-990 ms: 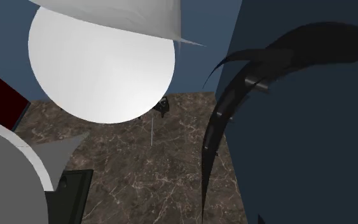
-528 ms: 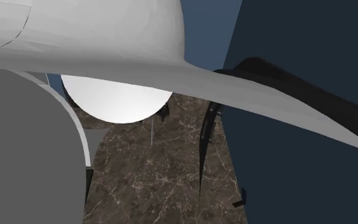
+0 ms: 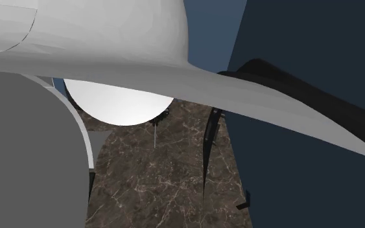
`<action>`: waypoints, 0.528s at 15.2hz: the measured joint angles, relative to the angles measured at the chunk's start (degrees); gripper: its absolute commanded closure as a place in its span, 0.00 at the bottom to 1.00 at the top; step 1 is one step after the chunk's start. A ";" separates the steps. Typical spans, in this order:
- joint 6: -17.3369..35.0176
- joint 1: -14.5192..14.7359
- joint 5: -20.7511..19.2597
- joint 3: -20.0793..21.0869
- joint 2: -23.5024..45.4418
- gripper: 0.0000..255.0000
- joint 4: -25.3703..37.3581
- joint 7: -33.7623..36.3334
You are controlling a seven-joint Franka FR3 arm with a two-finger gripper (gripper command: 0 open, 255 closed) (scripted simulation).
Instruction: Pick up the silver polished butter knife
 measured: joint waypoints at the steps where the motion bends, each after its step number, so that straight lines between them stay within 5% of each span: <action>1: 0.00 0.00 0.00 0.00 0.00 1.00 0.00 0.00; 8: -2.81 -0.57 1.33 0.94 -2.63 1.00 0.31 -0.78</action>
